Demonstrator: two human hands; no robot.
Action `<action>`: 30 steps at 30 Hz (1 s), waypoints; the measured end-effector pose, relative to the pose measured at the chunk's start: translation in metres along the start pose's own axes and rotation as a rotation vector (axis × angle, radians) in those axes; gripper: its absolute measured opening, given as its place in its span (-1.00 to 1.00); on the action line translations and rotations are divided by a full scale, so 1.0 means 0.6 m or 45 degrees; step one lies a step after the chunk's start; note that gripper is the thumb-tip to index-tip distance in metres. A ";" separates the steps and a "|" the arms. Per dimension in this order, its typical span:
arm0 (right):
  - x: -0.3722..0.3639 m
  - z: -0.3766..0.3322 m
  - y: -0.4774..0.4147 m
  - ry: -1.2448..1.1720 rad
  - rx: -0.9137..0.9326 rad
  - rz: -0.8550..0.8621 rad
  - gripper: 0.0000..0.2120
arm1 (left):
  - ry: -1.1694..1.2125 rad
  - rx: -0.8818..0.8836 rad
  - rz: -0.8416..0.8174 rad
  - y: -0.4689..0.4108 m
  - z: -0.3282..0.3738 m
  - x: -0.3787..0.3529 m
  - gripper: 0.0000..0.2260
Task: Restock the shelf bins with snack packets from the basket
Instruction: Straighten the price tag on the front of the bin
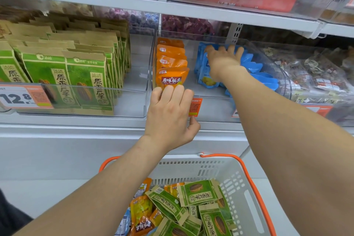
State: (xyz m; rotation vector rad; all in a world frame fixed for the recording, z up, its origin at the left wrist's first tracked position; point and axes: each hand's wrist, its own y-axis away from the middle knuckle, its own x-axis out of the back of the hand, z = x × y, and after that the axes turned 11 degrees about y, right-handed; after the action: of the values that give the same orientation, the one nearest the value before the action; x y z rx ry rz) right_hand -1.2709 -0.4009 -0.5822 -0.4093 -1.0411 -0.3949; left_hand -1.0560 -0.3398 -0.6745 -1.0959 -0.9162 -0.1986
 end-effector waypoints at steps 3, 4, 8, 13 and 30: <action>-0.010 -0.005 0.015 -0.022 -0.121 0.179 -0.09 | -0.001 0.000 -0.007 0.000 -0.001 0.000 -0.62; -0.011 -0.006 0.023 -0.078 -0.179 0.253 -0.10 | -0.007 -0.003 -0.016 -0.001 -0.001 0.001 -0.62; 0.007 -0.008 0.074 -0.531 -0.407 0.318 -0.35 | -0.007 -0.001 -0.048 0.000 0.000 0.007 -0.61; -0.005 -0.029 0.173 -1.030 0.001 0.911 -0.63 | 0.068 -0.023 -0.121 0.001 0.000 0.023 -0.54; -0.184 -0.167 0.433 -0.415 0.806 -0.380 -0.80 | 0.333 0.440 -1.428 0.321 -0.071 -0.029 -0.87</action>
State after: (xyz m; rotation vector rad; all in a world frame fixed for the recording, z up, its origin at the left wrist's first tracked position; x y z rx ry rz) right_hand -1.1169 -0.2157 -0.7598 0.2626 -1.4837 -0.2448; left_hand -0.9365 -0.2877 -0.8234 -0.1314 -1.1855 -1.0336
